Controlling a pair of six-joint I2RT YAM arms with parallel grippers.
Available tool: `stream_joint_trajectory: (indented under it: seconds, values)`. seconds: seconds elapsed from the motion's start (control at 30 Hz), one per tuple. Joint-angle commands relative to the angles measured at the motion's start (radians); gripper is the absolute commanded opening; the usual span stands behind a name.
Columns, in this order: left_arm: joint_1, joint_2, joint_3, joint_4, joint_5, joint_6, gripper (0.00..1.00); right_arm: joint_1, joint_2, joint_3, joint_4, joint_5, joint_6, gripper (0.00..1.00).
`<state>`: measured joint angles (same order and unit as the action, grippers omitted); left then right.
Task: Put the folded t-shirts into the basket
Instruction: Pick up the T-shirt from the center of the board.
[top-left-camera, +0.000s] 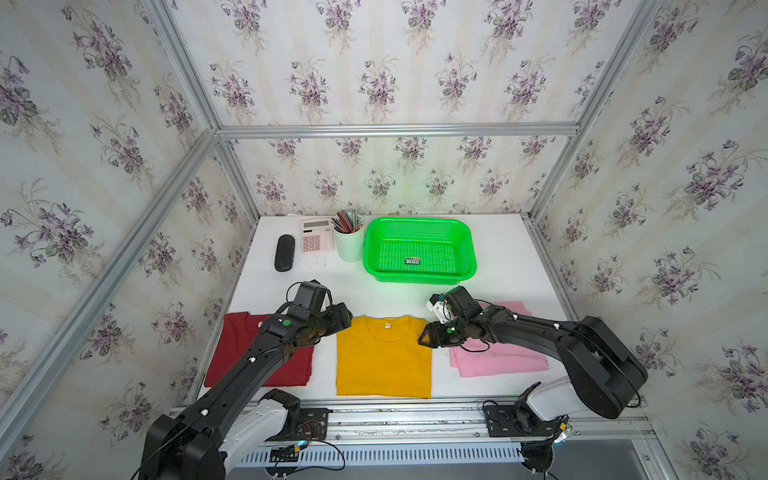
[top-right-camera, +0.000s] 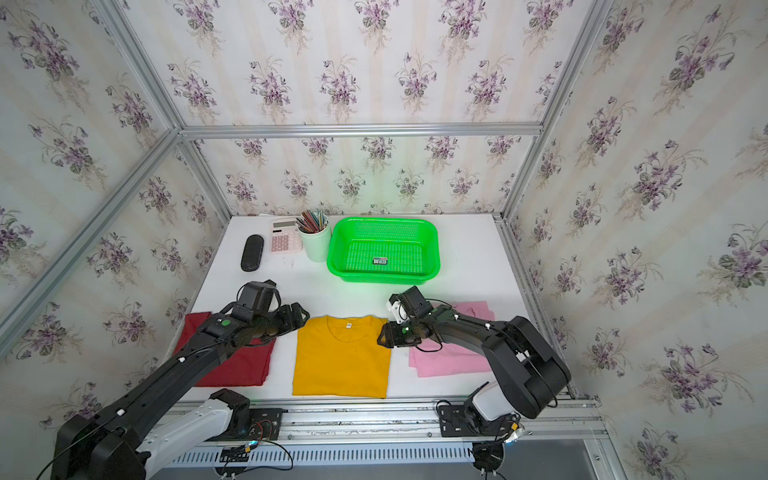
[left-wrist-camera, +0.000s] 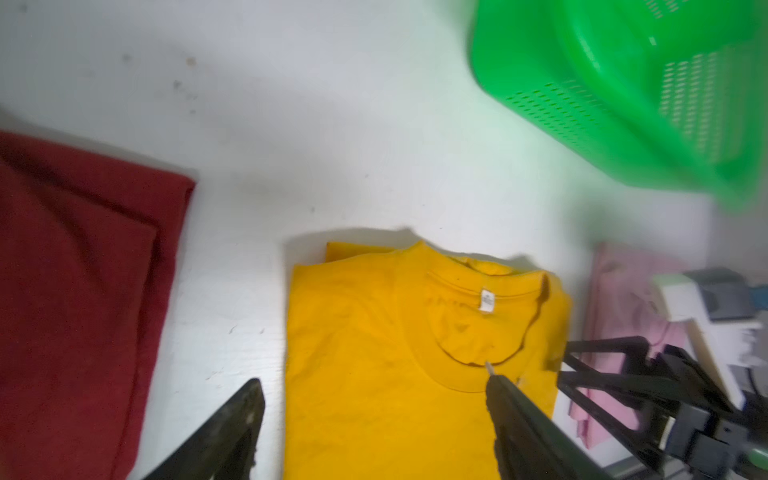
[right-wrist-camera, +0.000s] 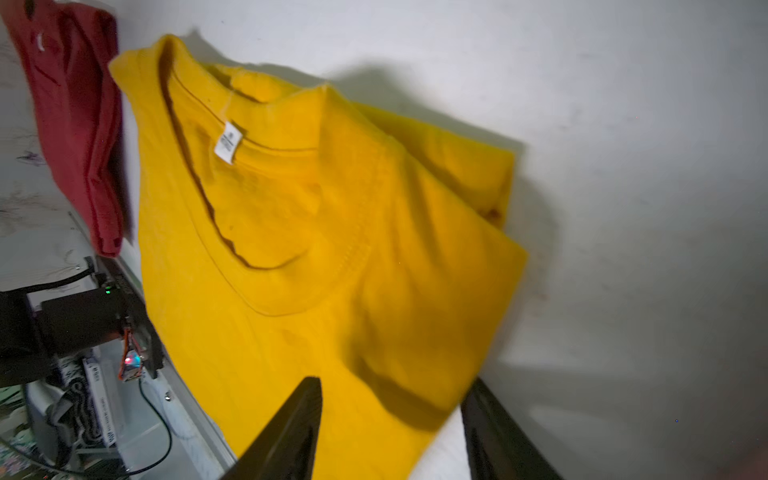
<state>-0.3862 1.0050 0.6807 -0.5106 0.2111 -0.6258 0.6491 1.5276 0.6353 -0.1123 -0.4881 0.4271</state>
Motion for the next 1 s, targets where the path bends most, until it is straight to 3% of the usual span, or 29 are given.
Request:
stream_joint_trajectory:
  seconds: [0.0, 0.07, 0.23, 0.37, 0.47, 0.6, 0.83, 0.97]
  values:
    - [-0.003, -0.002, 0.007, 0.130, 0.088, 0.086, 0.85, 0.003, 0.045, -0.007, 0.070, -0.009, 0.031, 0.44]
    - [-0.013, -0.005, -0.016, 0.233, 0.111, 0.116, 0.85, 0.003, 0.041, -0.006, 0.102, -0.033, 0.011, 0.29]
    - [-0.084, 0.022, -0.129, 0.619, 0.216, 0.310, 0.75, 0.004, -0.076, -0.051, 0.216, -0.067, -0.072, 0.13]
    - [-0.181, 0.074, -0.189, 0.859, 0.412, 0.699, 0.70, 0.004, -0.114, -0.046, 0.230, -0.083, -0.148, 0.08]
    - [-0.218, 0.147, -0.183, 0.865, 0.558, 0.961, 0.74, 0.012, -0.124, -0.040, 0.229, -0.095, -0.194, 0.06]
    - [-0.219, 0.258, -0.169, 0.883, 0.615, 1.081, 0.76, 0.025, -0.152, -0.037, 0.218, -0.108, -0.279, 0.05]
    - [-0.219, 0.361, -0.241, 1.053, 0.643, 1.221, 0.78, 0.098, -0.258, -0.082, 0.237, -0.059, -0.573, 0.00]
    - [-0.218, 0.403, -0.266, 1.170, 0.612, 1.228, 0.78, 0.119, -0.316, -0.080, 0.185, -0.059, -0.760, 0.00]
